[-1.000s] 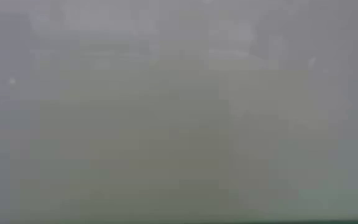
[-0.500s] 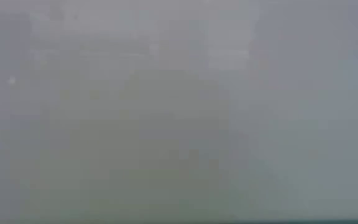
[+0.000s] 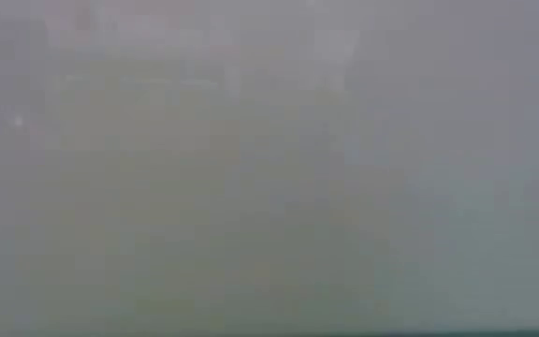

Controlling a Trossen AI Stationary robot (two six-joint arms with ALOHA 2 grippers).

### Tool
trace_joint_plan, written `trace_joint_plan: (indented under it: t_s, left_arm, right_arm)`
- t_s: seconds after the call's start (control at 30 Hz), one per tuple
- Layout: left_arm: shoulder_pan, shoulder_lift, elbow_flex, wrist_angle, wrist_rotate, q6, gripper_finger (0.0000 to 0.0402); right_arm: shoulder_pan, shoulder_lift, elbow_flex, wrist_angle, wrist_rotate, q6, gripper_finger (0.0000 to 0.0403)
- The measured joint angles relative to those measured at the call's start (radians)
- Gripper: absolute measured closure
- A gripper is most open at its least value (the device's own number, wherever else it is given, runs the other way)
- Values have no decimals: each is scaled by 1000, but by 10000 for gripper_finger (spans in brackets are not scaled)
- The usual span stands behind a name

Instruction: Sort & place blocks by color

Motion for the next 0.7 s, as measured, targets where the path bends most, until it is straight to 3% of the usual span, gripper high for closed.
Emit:
trace_joint_plan:
  t_s: [0.53, 0.7]
  left_arm:
    - [0, 0, 0, 0, 0, 0, 183]
    - [0, 0, 0, 0, 0, 0, 183]
  right_arm:
    - [0, 0, 0, 96, 3, 0, 117]
    - [0, 0, 0, 169, 84, 0, 117]
